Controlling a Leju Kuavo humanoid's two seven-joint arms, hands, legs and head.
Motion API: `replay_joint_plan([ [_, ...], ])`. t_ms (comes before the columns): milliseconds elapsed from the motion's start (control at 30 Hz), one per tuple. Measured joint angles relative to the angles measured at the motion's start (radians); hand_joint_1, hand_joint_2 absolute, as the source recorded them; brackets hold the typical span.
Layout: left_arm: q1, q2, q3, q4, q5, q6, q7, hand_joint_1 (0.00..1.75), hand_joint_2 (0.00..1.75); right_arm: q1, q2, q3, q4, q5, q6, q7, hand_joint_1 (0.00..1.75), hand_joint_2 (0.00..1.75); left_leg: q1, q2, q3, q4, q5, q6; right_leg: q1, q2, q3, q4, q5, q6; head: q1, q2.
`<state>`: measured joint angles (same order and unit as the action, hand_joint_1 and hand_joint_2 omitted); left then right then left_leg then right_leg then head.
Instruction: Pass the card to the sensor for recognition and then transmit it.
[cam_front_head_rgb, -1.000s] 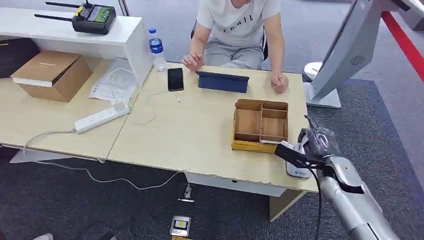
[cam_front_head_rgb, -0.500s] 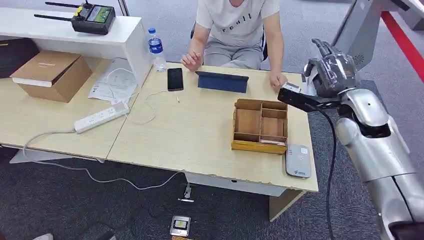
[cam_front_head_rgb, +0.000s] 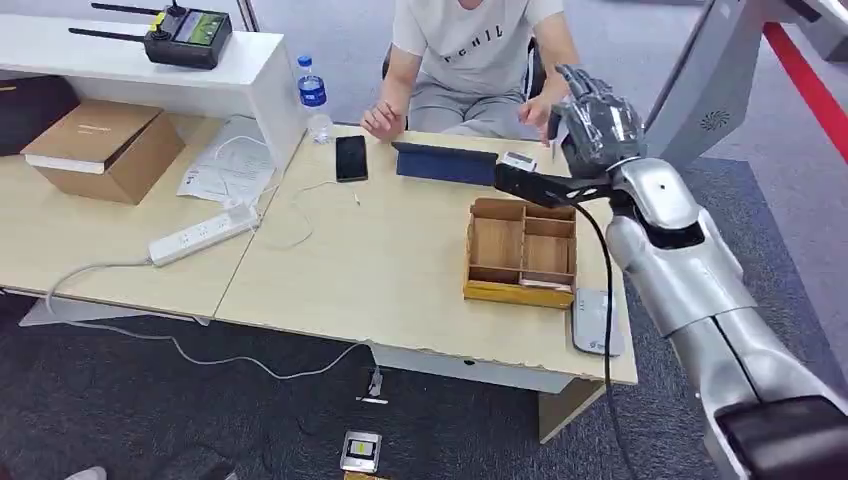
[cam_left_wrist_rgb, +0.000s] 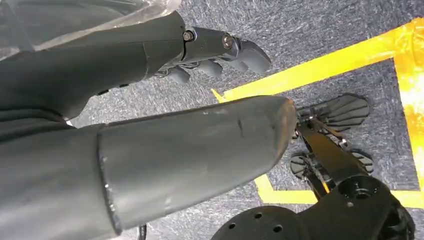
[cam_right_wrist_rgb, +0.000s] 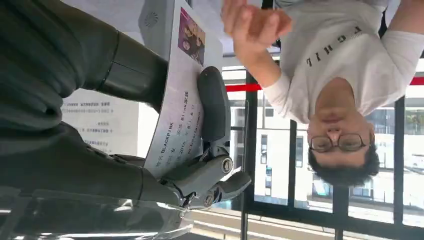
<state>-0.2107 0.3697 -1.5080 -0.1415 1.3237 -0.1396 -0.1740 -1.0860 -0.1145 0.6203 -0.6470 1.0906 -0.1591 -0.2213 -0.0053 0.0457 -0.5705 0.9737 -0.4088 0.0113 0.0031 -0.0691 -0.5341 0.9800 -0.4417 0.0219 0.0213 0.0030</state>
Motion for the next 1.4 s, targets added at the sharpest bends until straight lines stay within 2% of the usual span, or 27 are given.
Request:
replay_joint_plan([
  [467,0.001,-0.008,-0.002,0.0,0.002,0.0,0.002,0.0,0.0,-0.062,0.058,0.015,0.147,0.034,0.003,0.034,1.75,1.75,0.0,0.0,0.0,0.0,0.0,0.0,0.001,0.0,0.0,0.0,0.0,0.0,0.0,0.0],
  [1000,0.002,-0.015,-0.002,0.0,-0.011,0.01,-0.001,0.0,0.0,-0.064,0.058,0.016,0.208,0.034,-0.002,0.029,1.75,1.75,0.0,0.0,0.0,0.0,0.0,0.0,0.0,0.0,0.0,0.0,0.0,0.0,0.0,0.0],
  [1033,0.002,-0.015,-0.002,0.0,-0.011,0.009,-0.001,0.0,0.0,-0.064,0.058,0.016,0.211,0.034,-0.005,0.027,0.0,1.75,0.0,0.0,0.0,0.0,0.0,0.0,0.0,0.0,0.0,0.0,0.0,0.0,0.0,0.0],
  [1067,0.002,-0.015,-0.002,0.0,-0.011,0.008,-0.001,0.0,0.0,-0.063,0.058,0.016,0.213,0.034,-0.009,0.027,0.0,0.0,0.0,0.0,0.0,0.0,0.0,0.0,0.0,0.0,0.0,0.0,0.0,0.0,0.0,0.0],
  [1167,0.001,-0.015,-0.002,0.0,-0.011,0.008,0.0,0.0,0.0,-0.056,0.057,0.016,0.218,0.04,-0.042,0.023,0.0,0.0,0.0,0.0,0.0,0.0,0.0,0.0,0.0,0.0,0.0,0.0,0.0,0.0,0.0,0.0],
  [1400,0.002,-0.015,-0.002,0.0,-0.005,0.01,0.009,0.0,0.0,-0.047,0.055,0.016,0.227,0.076,-0.048,0.026,0.0,0.0,0.0,0.0,0.0,0.0,0.0,0.0,0.0,0.0,-0.001,0.0,0.0,0.0,0.0,0.0],
])
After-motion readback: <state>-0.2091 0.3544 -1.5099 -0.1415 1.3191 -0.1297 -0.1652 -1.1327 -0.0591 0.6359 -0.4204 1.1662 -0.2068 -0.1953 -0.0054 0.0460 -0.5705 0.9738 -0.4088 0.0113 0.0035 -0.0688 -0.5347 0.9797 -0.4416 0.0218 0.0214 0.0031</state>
